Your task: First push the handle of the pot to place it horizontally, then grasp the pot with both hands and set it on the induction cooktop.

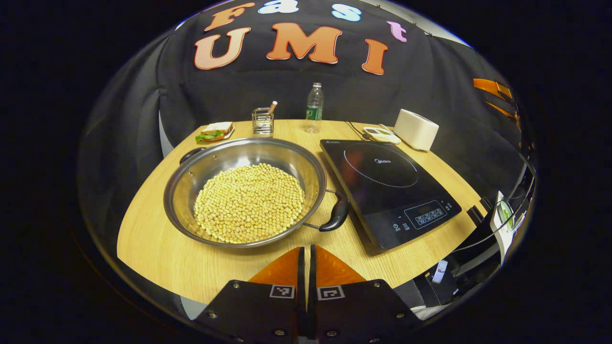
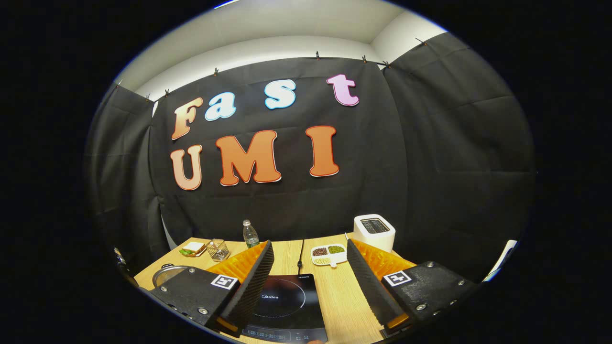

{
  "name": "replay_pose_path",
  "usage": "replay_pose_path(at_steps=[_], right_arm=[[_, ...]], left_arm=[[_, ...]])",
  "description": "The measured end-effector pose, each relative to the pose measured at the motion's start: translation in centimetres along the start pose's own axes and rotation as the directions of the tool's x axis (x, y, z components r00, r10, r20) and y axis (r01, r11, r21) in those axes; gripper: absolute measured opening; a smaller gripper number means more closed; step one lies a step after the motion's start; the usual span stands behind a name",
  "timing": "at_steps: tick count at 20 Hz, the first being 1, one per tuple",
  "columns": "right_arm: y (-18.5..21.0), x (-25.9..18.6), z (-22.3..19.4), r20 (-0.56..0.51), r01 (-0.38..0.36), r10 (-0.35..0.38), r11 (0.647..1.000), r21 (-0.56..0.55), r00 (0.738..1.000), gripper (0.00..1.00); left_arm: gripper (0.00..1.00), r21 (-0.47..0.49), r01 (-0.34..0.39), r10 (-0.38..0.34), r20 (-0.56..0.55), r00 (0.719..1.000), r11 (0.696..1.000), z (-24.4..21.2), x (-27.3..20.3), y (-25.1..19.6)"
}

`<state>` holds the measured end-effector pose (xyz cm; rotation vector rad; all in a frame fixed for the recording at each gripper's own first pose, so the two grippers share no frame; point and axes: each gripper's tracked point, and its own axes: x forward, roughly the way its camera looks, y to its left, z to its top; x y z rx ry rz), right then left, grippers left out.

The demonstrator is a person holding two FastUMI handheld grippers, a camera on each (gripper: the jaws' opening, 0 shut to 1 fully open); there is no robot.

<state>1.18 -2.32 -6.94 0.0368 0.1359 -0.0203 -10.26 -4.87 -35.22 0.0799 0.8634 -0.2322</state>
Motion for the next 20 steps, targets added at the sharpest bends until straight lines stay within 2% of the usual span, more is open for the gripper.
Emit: replay_pose_path(at_steps=[2, 10, 20], right_arm=[[-0.6, 0.3, -0.4, -0.009, 0.008, -0.008, 1.000, 0.006, 1.000, 0.95], [-2.8, 0.8, -1.6, -0.032, 0.039, -0.038, 0.999, 0.026, 0.999, 0.95], [-4.7, 0.7, -0.6, -0.003, 0.078, -0.077, 0.997, 0.009, 0.997, 0.95]], left_arm=[[0.02, -0.017, 0.003, -0.004, -0.020, 1.000, 1.000, -0.3, 0.7, -0.1], [0.02, 0.026, -0.004, 0.005, -0.026, 1.000, 1.000, 1.2, 2.5, -1.0], [0.02, 0.043, -0.003, 0.004, -0.029, 1.000, 0.999, 2.1, 4.4, -1.9]])
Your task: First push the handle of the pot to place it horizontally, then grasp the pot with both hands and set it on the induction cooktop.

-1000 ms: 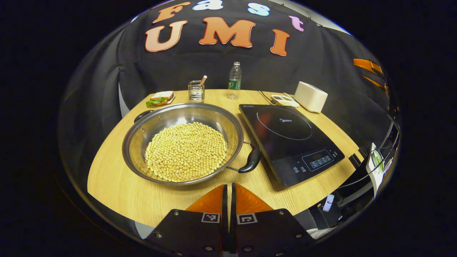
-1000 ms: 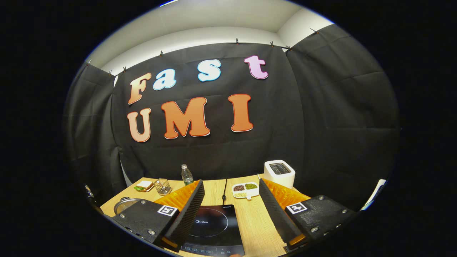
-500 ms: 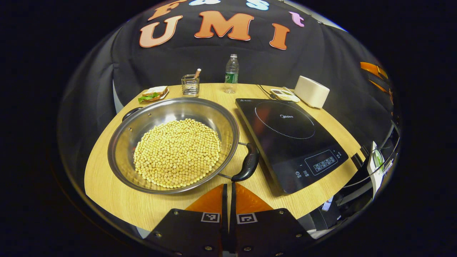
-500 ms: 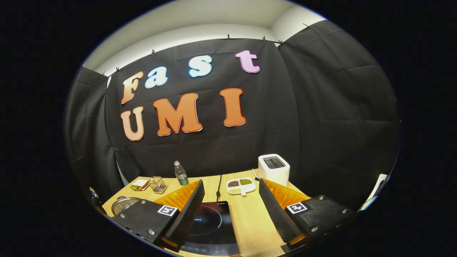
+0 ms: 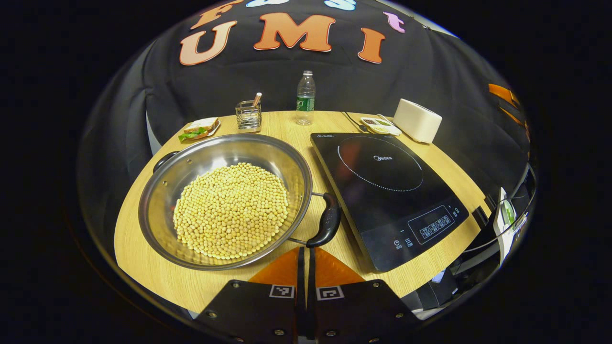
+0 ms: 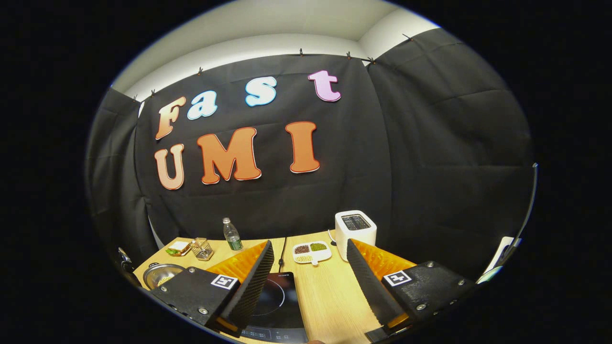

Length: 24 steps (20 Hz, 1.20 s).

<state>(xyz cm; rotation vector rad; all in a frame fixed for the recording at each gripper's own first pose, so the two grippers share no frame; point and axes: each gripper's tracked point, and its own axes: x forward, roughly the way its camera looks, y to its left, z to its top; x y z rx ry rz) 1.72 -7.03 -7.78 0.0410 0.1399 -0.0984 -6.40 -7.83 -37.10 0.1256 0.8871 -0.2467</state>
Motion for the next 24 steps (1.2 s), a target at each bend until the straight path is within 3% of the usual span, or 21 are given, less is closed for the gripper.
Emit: replay_pose_path(at_steps=[24], right_arm=[[-1.5, 2.0, -1.1, -0.024, 0.063, -0.064, 0.997, -0.035, 0.998, 0.95]], left_arm=[[0.02, 0.050, 0.048, -0.048, 0.012, 0.999, 0.998, 4.9, 5.7, -1.7]])
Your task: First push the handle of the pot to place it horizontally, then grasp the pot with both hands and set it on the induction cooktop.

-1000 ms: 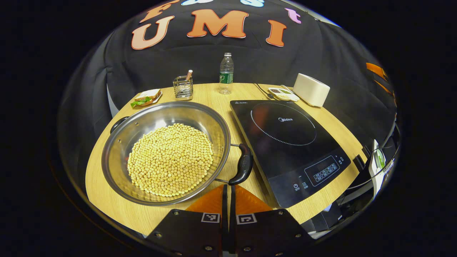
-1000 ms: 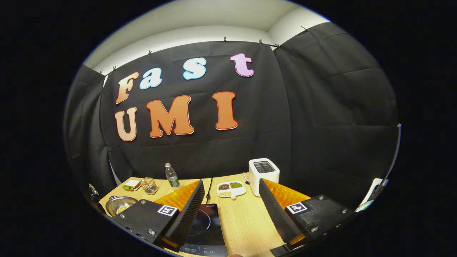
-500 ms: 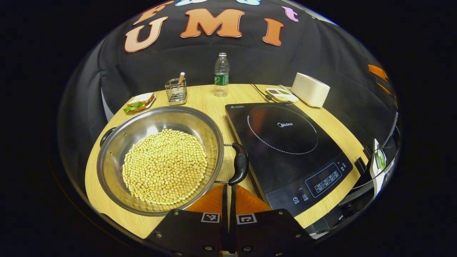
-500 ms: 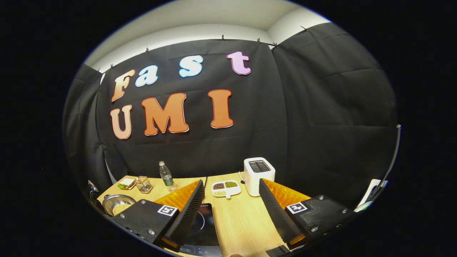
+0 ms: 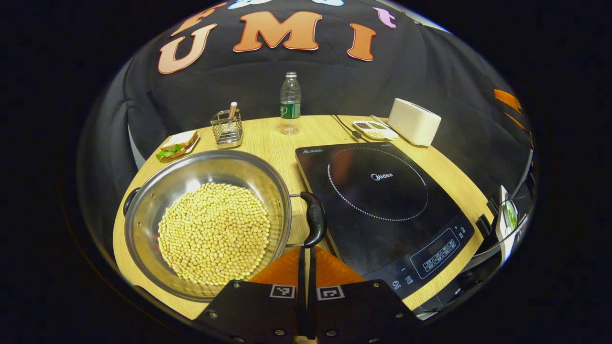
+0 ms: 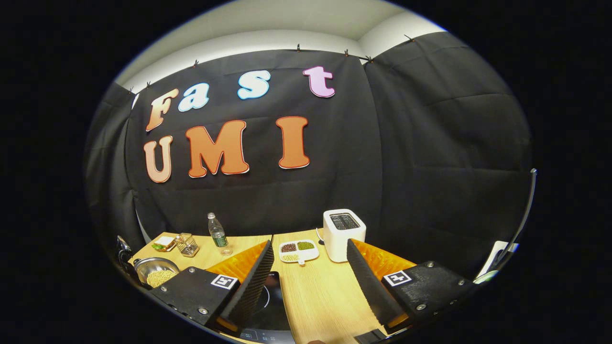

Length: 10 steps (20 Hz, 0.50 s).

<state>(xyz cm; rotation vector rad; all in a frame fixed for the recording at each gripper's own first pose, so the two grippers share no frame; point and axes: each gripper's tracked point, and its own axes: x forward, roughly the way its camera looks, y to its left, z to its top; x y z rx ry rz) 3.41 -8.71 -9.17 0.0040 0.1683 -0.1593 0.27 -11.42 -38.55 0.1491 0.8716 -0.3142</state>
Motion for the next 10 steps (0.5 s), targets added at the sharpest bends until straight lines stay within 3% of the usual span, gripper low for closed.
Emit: replay_pose_path(at_steps=[10], right_arm=[[1.0, -0.2, -0.7, -0.021, 0.012, -0.012, 1.000, -0.015, 1.000, 0.95]], left_arm=[[0.02, -0.012, 0.023, -0.022, 0.040, 0.999, 1.000, 2.3, 1.5, -0.1]])
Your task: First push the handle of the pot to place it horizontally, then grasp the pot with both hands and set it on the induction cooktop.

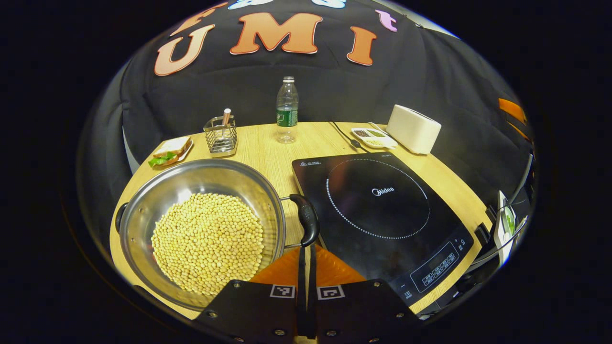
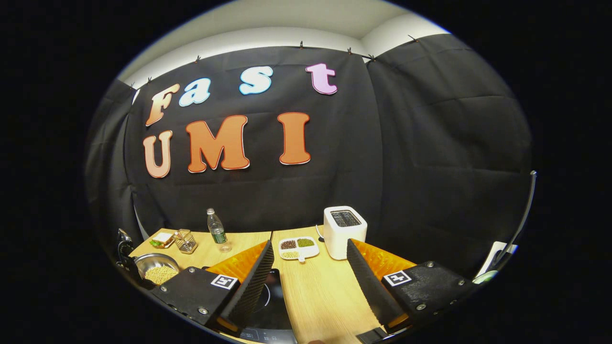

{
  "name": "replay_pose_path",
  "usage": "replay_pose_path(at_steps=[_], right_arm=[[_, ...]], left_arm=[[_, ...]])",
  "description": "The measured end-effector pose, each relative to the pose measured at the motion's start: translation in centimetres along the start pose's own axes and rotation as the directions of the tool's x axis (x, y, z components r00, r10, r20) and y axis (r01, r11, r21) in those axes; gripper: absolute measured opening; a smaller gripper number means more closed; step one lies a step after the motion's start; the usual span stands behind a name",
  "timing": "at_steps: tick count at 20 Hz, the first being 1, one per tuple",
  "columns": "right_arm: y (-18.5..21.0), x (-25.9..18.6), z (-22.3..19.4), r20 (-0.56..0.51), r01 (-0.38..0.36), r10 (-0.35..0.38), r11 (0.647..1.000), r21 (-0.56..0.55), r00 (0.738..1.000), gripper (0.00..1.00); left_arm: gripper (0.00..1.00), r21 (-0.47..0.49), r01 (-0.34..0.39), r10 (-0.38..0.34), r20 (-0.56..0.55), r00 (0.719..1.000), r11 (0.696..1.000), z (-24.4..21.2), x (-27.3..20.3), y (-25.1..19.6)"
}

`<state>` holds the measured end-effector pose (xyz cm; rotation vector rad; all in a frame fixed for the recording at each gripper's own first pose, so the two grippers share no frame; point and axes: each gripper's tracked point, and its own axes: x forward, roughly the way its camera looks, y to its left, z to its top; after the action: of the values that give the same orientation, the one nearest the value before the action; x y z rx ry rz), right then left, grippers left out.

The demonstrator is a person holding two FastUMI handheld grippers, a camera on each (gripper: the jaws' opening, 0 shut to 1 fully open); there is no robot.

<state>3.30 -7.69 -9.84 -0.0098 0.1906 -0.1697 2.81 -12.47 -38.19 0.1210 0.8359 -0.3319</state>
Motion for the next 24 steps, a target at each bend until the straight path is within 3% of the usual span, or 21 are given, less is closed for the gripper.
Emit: replay_pose_path(at_steps=[5, 9, 14, 17, 19, 21, 22, 24], right_arm=[[1.7, -0.7, -0.4, -0.006, 0.005, -0.005, 1.000, 0.005, 1.000, 0.95], [5.6, -1.9, -1.3, -0.003, -0.020, 0.020, 1.000, 0.002, 1.000, 0.95], [13.5, -2.6, -4.5, -0.053, -0.112, 0.112, 0.994, 0.003, 0.992, 0.95], [17.3, -2.3, -6.6, -0.076, -0.129, 0.126, 0.991, -0.025, 0.989, 0.95], [20.3, -2.1, -8.3, -0.108, -0.154, 0.151, 0.988, -0.021, 0.983, 0.95], [23.2, -1.9, -10.2, -0.148, -0.181, 0.177, 0.984, -0.009, 0.973, 0.95], [24.4, -1.7, -11.0, -0.164, -0.188, 0.184, 0.982, -0.007, 0.969, 0.96], [27.0, -1.2, -12.8, -0.198, -0.198, 0.191, 0.980, -0.017, 0.961, 0.95]], left_arm=[[0.02, 0.045, -0.008, 0.002, 0.134, 0.991, 0.999, 3.5, -3.2, 0.8], [0.02, 0.025, -0.044, 0.036, 0.254, 0.966, 0.999, 5.8, -8.1, 4.5], [0.02, -0.041, -0.173, 0.176, 0.376, 0.910, 0.984, 7.4, -13.9, 13.5], [0.03, -0.108, -0.204, 0.230, 0.397, 0.889, 0.973, 6.9, -15.5, 18.0], [0.13, -0.165, -0.193, 0.243, 0.379, 0.893, 0.967, 5.9, -15.9, 20.4], [0.15, -0.194, -0.192, 0.253, 0.374, 0.892, 0.962, 5.1, -15.7, 22.9], [0.29, -0.202, -0.204, 0.268, 0.372, 0.889, 0.958, 4.7, -15.4, 24.4], [0.71, -0.203, -0.205, 0.267, 0.354, 0.897, 0.958, 3.8, -14.8, 25.9]])
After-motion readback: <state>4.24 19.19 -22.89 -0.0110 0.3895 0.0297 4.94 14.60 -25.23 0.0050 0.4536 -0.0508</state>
